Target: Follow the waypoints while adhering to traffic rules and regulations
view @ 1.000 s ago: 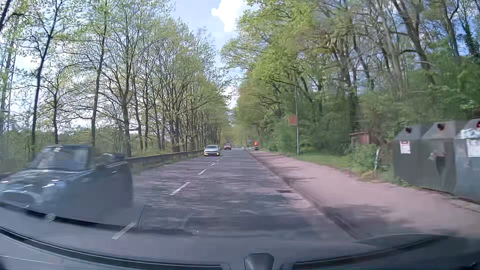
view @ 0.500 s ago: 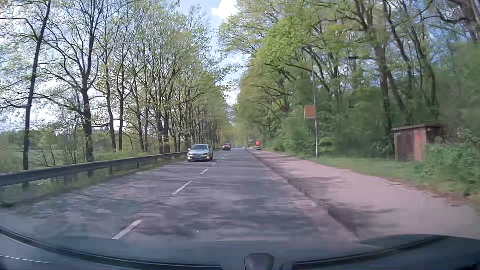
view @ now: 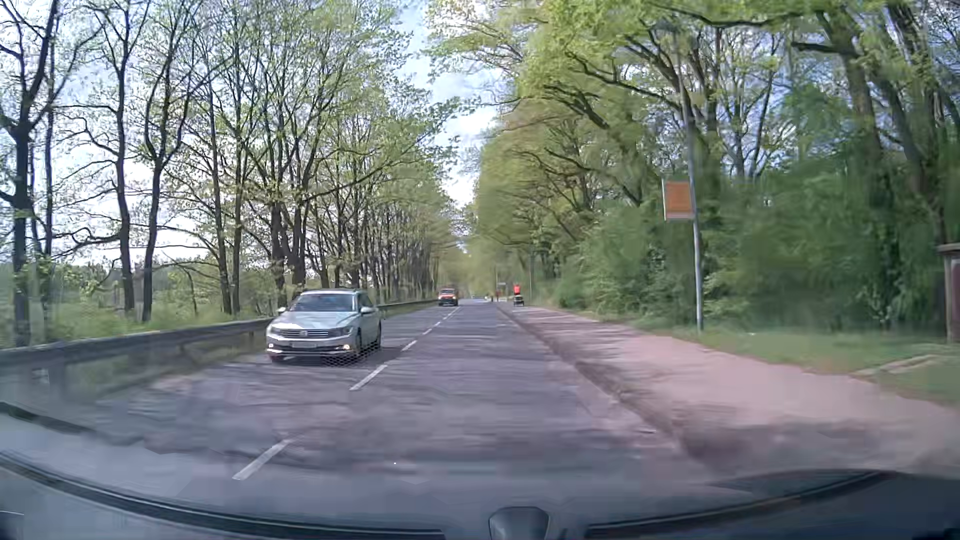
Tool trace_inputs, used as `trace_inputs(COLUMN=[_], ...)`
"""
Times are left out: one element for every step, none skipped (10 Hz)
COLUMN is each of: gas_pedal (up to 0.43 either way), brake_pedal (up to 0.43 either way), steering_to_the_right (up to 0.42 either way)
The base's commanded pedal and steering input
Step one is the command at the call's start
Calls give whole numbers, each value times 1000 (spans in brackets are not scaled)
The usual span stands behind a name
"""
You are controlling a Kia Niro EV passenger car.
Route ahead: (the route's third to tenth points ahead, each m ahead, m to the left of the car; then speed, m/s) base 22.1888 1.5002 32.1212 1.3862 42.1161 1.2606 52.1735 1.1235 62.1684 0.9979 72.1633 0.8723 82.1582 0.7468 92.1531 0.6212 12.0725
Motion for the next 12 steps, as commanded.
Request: trace_inputs(gas_pedal=[98,98,98,98,98,98,98,98,98,98,98,98], brake_pedal=[0,0,0,0,0,0,0,0,0,0,0,0], steering_to_the_right=[-1,-2,-3,-3,-3,-3,-3,-3,-3,-3,-2,-2])
